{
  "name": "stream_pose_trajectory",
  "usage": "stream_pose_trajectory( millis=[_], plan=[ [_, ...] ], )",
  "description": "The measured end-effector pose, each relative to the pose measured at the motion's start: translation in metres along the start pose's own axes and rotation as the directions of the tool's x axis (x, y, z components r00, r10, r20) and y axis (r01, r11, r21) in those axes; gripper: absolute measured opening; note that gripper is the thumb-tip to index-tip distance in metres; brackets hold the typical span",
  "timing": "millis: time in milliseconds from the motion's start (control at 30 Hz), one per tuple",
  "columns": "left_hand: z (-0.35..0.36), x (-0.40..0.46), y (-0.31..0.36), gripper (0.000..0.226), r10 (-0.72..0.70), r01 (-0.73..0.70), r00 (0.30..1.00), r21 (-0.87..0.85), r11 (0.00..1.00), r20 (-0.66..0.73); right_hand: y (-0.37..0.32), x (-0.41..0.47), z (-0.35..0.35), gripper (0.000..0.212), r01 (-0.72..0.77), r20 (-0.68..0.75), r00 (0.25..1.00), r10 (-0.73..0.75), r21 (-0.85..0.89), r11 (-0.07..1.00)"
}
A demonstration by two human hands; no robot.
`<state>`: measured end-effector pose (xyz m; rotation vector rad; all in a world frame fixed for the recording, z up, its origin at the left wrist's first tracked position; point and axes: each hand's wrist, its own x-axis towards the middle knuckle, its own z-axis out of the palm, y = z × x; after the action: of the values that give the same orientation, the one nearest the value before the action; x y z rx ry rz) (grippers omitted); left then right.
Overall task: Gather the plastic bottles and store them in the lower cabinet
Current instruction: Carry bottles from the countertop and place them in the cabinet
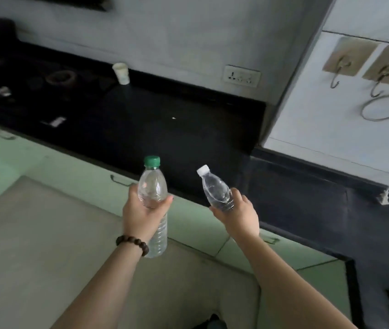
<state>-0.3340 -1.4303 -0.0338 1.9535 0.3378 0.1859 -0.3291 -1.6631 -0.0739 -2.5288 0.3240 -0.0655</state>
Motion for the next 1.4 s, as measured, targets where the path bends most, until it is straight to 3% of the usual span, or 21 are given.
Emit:
stream_pose_trajectory(
  millis=[267,533,833,1033,1400],
  plan=[
    [-0.216,-0.041,-0.11,0.046,-0.195,0.182,0.938,-0.071,0.981,-0.288,-0.188,-0.113,0.132,0.072,0.243,0.199,0.944,-0.264,0.125,0.962],
    [-0.391,-0.087,-0.202,0.053,-0.374,0.36,0.715,-0.147,0.921,-0.591,-0.352,-0.21,0.24,0.077,0.483,0.378,0.765,-0.521,0.198,0.853],
    [-0.524,-0.081,-0.29,0.049,-0.447,0.42,0.511,-0.241,0.875,-0.734,-0.494,-0.272,0.359,0.069,0.57,0.46,0.609,-0.646,0.313,0.76],
    [-0.633,0.0,-0.35,0.053,-0.447,0.455,0.508,-0.211,0.865,-0.736,-0.606,-0.275,0.46,0.074,0.561,0.44,0.596,-0.671,0.369,0.741],
    [-0.819,0.169,-0.392,0.046,-0.435,0.44,0.514,-0.209,0.874,-0.739,-0.82,-0.243,0.587,0.07,0.55,0.43,0.608,-0.667,0.377,0.745]
  ],
)
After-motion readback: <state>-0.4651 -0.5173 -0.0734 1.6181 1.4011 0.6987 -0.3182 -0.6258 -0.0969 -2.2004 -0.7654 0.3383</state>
